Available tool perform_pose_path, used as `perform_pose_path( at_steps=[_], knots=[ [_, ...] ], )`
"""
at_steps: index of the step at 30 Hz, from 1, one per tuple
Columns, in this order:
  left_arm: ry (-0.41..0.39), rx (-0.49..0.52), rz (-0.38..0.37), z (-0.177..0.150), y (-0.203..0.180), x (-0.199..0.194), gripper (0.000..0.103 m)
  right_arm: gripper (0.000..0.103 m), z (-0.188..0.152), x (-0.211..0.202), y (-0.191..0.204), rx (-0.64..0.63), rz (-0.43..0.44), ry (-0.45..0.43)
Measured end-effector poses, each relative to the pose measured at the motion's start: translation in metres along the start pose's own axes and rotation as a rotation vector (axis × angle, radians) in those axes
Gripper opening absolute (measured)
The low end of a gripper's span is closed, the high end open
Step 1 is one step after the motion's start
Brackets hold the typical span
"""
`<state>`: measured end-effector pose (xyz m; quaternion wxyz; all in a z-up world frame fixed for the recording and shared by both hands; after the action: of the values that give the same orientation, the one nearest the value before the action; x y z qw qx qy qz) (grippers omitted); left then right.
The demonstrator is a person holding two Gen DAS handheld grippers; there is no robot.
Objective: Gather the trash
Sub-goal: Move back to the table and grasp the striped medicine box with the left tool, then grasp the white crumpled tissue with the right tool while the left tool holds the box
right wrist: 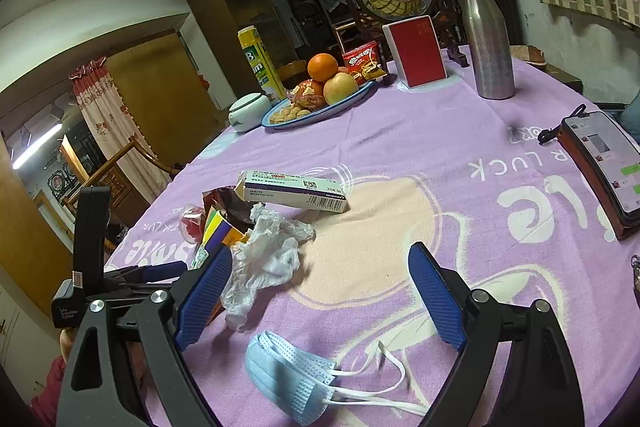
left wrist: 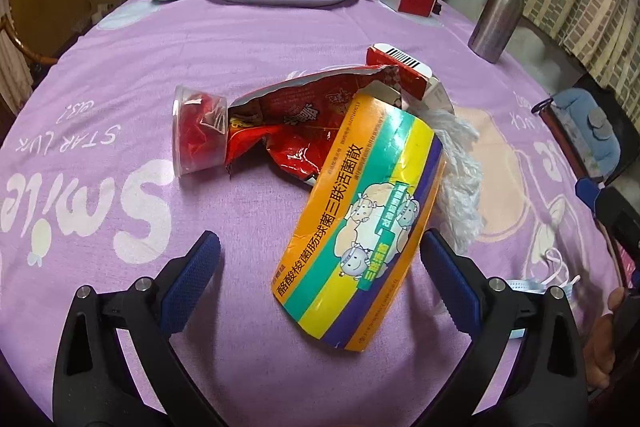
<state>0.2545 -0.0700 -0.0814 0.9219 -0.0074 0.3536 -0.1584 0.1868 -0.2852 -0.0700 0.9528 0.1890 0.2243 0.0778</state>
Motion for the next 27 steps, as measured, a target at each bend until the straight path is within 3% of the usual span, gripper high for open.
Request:
perform_pose_path(
  at_steps=[16, 19, 24, 27],
  knots=[
    [0.026, 0.109, 0.024, -0.004, -0.016, 0.008, 0.096, 0.089, -0.001, 0.000, 0.001, 0.003, 0.004, 0.002],
    [0.028, 0.124, 0.017, -0.004, -0.019, 0.009, 0.090, 0.089, -0.002, 0.000, 0.002, 0.003, 0.004, 0.003],
    [0.041, 0.148, -0.011, -0.007, -0.025, 0.011, 0.066, 0.089, -0.002, 0.000, 0.002, 0.004, 0.004, 0.004],
    [0.030, 0.138, -0.031, -0.006, -0.025, 0.010, 0.063, 0.089, -0.004, 0.000, 0.003, 0.007, 0.006, 0.008]
  ],
)
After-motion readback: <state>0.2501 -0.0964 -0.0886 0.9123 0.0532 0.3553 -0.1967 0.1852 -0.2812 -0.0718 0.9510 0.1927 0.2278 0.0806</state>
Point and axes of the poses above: each gripper's, at about its wrist camera, not at the fingertips, and x roughly the way its jaws point, y to its left, z to its top, the point moved 4 cm from there along x, roughly the way its jaws point, and after that the axes turned 13 degrees about -y, right-handed, at the moved point
